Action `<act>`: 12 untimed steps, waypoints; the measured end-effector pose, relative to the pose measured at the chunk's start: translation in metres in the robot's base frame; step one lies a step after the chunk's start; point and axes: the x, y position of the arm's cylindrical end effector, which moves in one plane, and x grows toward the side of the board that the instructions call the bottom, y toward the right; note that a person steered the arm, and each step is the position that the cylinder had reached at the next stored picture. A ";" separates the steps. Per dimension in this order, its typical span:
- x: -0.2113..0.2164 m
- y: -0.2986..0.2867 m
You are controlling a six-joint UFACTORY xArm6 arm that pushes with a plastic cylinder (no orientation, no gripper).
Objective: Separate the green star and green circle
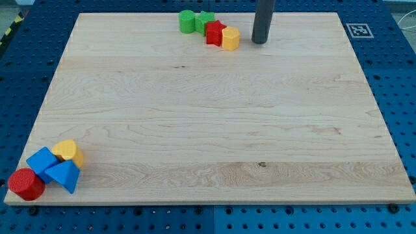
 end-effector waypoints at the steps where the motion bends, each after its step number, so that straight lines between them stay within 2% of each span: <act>1: -0.020 -0.011; 2: -0.042 -0.022; 5: -0.072 -0.086; 7: -0.065 -0.118; 12: -0.053 -0.146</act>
